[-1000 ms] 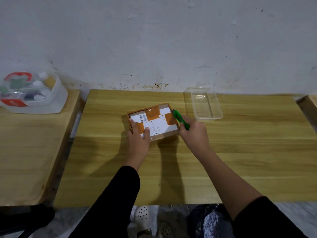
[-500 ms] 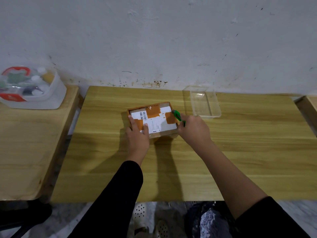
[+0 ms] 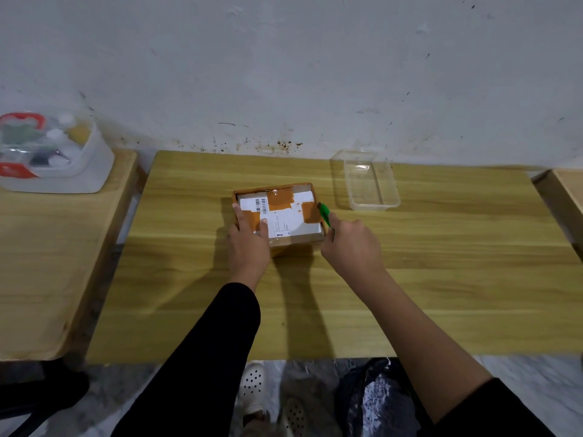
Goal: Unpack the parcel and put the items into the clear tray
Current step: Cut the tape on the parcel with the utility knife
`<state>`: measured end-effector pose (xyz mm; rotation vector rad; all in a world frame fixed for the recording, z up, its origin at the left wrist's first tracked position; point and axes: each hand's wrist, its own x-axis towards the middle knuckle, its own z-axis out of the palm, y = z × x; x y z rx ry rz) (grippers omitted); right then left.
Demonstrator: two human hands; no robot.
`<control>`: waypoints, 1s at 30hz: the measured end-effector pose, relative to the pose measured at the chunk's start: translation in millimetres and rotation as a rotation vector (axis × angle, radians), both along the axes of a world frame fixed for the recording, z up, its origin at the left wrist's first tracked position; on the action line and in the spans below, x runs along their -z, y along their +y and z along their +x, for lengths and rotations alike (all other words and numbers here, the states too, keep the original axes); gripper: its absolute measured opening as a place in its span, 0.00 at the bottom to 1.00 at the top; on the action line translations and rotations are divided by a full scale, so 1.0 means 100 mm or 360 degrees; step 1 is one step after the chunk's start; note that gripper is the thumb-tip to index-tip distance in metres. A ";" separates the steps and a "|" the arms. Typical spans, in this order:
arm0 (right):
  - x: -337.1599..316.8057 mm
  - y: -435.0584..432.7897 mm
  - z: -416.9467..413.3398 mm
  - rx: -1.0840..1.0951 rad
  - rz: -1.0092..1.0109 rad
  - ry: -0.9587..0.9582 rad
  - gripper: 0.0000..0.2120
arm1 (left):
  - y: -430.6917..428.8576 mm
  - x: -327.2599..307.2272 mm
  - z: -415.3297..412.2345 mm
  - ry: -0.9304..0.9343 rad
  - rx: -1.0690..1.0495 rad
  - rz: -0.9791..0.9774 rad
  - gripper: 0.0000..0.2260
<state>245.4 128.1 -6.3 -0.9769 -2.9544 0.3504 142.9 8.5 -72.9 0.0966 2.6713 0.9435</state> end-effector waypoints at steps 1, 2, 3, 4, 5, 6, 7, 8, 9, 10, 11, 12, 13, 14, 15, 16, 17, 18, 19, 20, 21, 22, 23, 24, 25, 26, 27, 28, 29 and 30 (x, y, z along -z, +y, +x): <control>0.01 -0.01 0.01 0.0005 -0.0002 0.0006 0.16 | 0.00 0.00 0.00 0.0001 -0.0003 0.0002 0.29; 0.01 -0.02 0.03 0.0010 -0.0012 0.0011 0.17 | 0.01 -0.01 0.01 0.0000 -0.0005 0.0005 0.29; 0.02 -0.03 0.04 0.0008 -0.0017 0.0014 0.17 | 0.01 -0.02 0.01 0.0003 -0.0009 -0.0002 0.29; 0.02 -0.04 0.06 0.0006 -0.0018 0.0019 0.17 | 0.01 -0.03 0.02 0.0008 -0.0010 -0.0015 0.29; 0.03 -0.05 0.08 0.0009 -0.0023 0.0025 0.18 | 0.01 -0.03 0.02 0.0011 -0.0009 -0.0023 0.29; 0.02 -0.07 0.10 0.0017 -0.0041 0.0029 0.18 | 0.01 -0.05 0.02 0.0007 -0.0008 -0.0018 0.29; 0.03 -0.07 0.12 0.0028 -0.0064 0.0031 0.19 | 0.01 -0.05 0.02 0.0000 -0.0008 -0.0007 0.29; 0.03 -0.09 0.15 0.0036 -0.0085 0.0031 0.19 | 0.01 -0.05 0.03 -0.0004 -0.0007 0.0005 0.29; 0.04 -0.10 0.18 0.0040 -0.0094 0.0030 0.19 | 0.01 -0.05 0.03 -0.0004 -0.0008 0.0012 0.29; 0.05 -0.12 0.22 0.0035 -0.0087 0.0024 0.19 | 0.01 -0.06 0.03 -0.0005 -0.0008 0.0019 0.29; 0.08 -0.14 0.26 0.0022 -0.0072 0.0018 0.18 | 0.01 -0.07 0.04 0.0000 -0.0009 0.0024 0.29; 0.09 -0.16 0.30 0.0010 -0.0067 0.0020 0.18 | 0.01 -0.09 0.04 0.0001 -0.0009 0.0029 0.29; 0.12 -0.17 0.36 0.0011 -0.0084 0.0043 0.18 | 0.01 -0.09 0.05 0.0002 -0.0006 0.0024 0.29; 0.14 -0.17 0.42 0.0032 -0.0127 0.0091 0.19 | 0.00 -0.11 0.05 0.0005 -0.0001 0.0015 0.29; 0.17 -0.15 0.49 0.0066 -0.0191 0.0163 0.19 | -0.01 -0.10 0.05 0.0017 0.0008 0.0006 0.29; 0.20 -0.14 0.57 0.0106 -0.0272 0.0252 0.19 | -0.02 -0.11 0.04 0.0023 0.0021 0.0005 0.29; 0.23 -0.12 0.64 0.0148 -0.0364 0.0353 0.18 | -0.04 -0.10 0.02 0.0021 0.0038 0.0018 0.29; 0.27 -0.11 0.70 0.0195 -0.0470 0.0461 0.18 | -0.06 -0.09 0.01 0.0002 0.0049 0.0058 0.29; 0.31 -0.10 0.75 0.0255 -0.0587 0.0576 0.18 | -0.07 -0.08 0.00 -0.0031 0.0049 0.0119 0.30; 0.34 -0.09 0.79 0.0330 -0.0710 0.0686 0.18 | -0.09 -0.08 -0.01 -0.0069 0.0034 0.0199 0.29; 0.36 -0.09 0.80 0.0409 -0.0828 0.0780 0.18 | -0.10 -0.07 0.01 -0.0093 0.0021 0.0269 0.29; 0.36 -0.08 0.80 0.0476 -0.0928 0.0852 0.18 | -0.11 -0.07 0.05 -0.0108 0.0011 0.0322 0.29; 0.37 -0.08 0.78 0.0524 -0.1000 0.0908 0.18 | -0.13 -0.06 0.09 -0.0109 0.0006 0.0367 0.29; 0.36 -0.08 0.75 0.0550 -0.1052 0.0952 0.18 | -0.14 -0.07 0.14 -0.0104 -0.0005 0.0408 0.30; 0.37 -0.09 0.72 0.0571 -0.1095 0.0994 0.18 | -0.15 -0.06 0.19 -0.0092 -0.0023 0.0444 0.30; 0.38 -0.10 0.70 0.0594 -0.1134 0.1035 0.18 | -0.16 -0.08 0.23 -0.0084 -0.0043 0.0467 0.30; 0.40 -0.11 0.68 0.0620 -0.1161 0.1072 0.18 | -0.15 -0.09 0.25 -0.0080 -0.0066 0.0487 0.29; 0.42 -0.11 0.66 0.0648 -0.1173 0.1101 0.18 | -0.14 -0.11 0.26 -0.0083 -0.0088 0.0495 0.29; 0.44 -0.11 0.65 0.0673 -0.1171 0.1121 0.19 | -0.13 -0.12 0.26 -0.0089 -0.0108 0.0492 0.29; 0.46 -0.10 0.63 0.0692 -0.1157 0.1131 0.19 | -0.13 -0.15 0.26 -0.0097 -0.0117 0.0475 0.28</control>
